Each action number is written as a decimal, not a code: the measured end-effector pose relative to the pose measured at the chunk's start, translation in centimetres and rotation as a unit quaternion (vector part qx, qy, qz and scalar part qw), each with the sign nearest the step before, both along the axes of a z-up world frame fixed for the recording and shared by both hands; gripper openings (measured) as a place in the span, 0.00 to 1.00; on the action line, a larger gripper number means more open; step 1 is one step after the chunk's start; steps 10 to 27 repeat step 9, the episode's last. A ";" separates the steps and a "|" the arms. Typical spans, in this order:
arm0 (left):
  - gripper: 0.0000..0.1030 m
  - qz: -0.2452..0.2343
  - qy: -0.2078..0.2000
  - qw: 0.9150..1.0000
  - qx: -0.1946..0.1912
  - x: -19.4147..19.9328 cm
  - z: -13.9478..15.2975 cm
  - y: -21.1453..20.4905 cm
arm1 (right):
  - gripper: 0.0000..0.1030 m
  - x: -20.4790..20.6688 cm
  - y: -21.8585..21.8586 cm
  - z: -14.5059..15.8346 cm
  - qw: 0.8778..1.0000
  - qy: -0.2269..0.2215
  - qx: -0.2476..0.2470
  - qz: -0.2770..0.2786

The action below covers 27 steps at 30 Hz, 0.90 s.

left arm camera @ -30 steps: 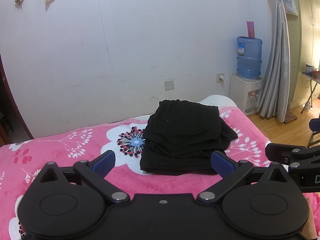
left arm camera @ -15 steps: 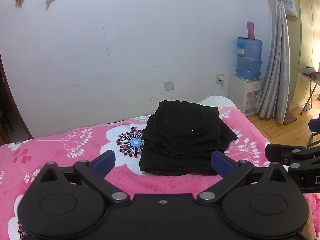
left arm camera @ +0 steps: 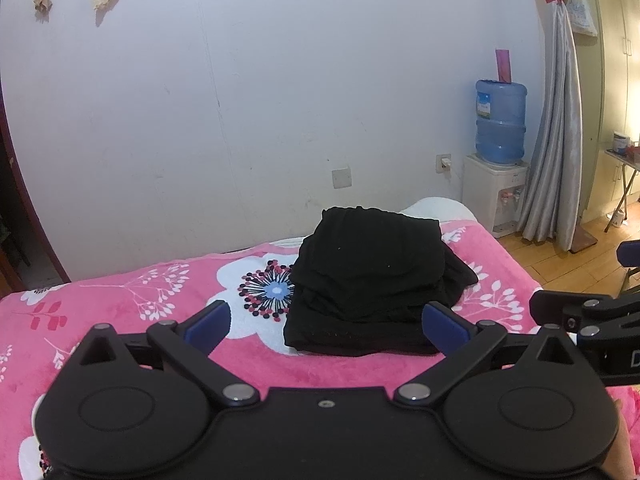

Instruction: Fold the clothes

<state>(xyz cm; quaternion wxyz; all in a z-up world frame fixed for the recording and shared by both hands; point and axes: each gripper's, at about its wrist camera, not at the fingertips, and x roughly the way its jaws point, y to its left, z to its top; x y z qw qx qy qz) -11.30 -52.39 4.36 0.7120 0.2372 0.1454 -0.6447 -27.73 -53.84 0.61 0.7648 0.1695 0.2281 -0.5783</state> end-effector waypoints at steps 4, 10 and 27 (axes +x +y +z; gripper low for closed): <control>1.00 0.001 -0.003 1.000 0.002 -0.1 0.1 0.0 | 1.00 0.0 0.0 -0.1 1.000 -0.001 0.001 -0.001; 1.00 0.001 -0.002 1.000 0.006 -0.1 0.1 -0.2 | 1.00 0.1 0.0 -0.1 1.000 0.002 0.000 -0.003; 1.00 0.001 -0.002 1.000 0.006 -0.1 0.1 -0.2 | 1.00 0.1 0.0 -0.1 1.000 0.002 0.000 -0.003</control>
